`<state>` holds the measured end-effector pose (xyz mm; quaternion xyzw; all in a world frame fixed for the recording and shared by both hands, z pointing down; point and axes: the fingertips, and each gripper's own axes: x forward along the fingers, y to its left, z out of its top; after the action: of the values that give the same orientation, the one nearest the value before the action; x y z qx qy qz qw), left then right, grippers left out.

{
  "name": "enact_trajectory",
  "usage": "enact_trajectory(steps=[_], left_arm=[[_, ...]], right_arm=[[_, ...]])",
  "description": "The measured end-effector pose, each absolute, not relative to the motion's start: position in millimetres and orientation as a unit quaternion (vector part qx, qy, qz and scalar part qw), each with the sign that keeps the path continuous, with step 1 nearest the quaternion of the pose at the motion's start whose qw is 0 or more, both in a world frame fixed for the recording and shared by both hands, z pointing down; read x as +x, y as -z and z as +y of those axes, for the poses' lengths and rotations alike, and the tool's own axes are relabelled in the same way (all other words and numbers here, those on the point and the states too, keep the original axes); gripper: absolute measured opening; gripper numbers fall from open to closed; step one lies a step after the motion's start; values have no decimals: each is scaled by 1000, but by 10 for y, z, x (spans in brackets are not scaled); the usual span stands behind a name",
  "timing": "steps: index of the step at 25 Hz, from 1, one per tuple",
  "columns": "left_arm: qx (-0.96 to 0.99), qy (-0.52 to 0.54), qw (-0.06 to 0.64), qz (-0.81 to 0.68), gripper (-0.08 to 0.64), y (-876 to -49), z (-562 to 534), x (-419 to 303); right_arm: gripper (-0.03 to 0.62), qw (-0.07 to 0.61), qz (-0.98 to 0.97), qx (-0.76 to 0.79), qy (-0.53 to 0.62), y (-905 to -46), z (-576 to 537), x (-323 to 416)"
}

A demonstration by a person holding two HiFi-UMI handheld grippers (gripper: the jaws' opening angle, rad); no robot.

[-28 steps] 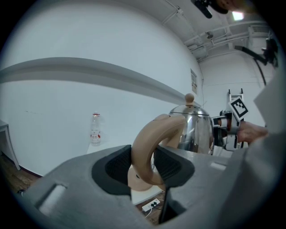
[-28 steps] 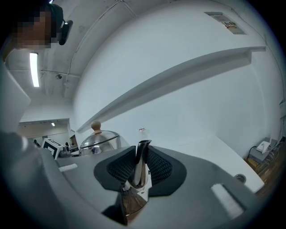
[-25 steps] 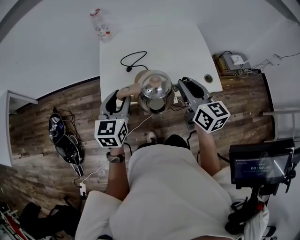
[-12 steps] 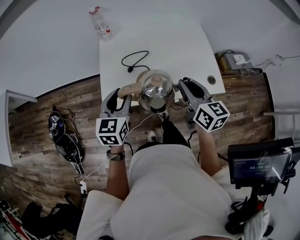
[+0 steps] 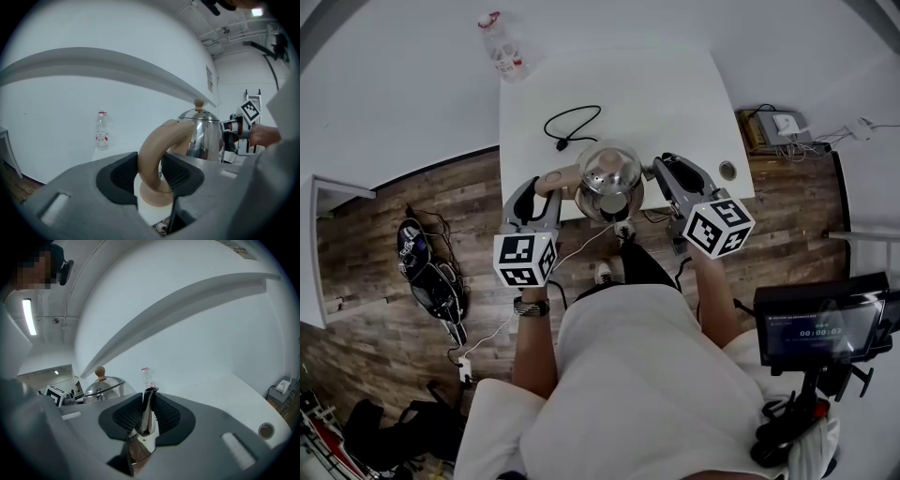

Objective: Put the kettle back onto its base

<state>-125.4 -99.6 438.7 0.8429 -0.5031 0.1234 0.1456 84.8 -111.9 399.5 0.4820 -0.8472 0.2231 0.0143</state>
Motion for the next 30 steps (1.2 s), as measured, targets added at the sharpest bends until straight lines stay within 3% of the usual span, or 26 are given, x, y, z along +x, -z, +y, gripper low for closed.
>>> enact_trajectory(steps=[30], left_arm=[[814, -165, 184, -525, 163, -5010, -1181, -1434]], right_arm=[[77, 65, -853, 446, -263, -4660, -1537, 640]])
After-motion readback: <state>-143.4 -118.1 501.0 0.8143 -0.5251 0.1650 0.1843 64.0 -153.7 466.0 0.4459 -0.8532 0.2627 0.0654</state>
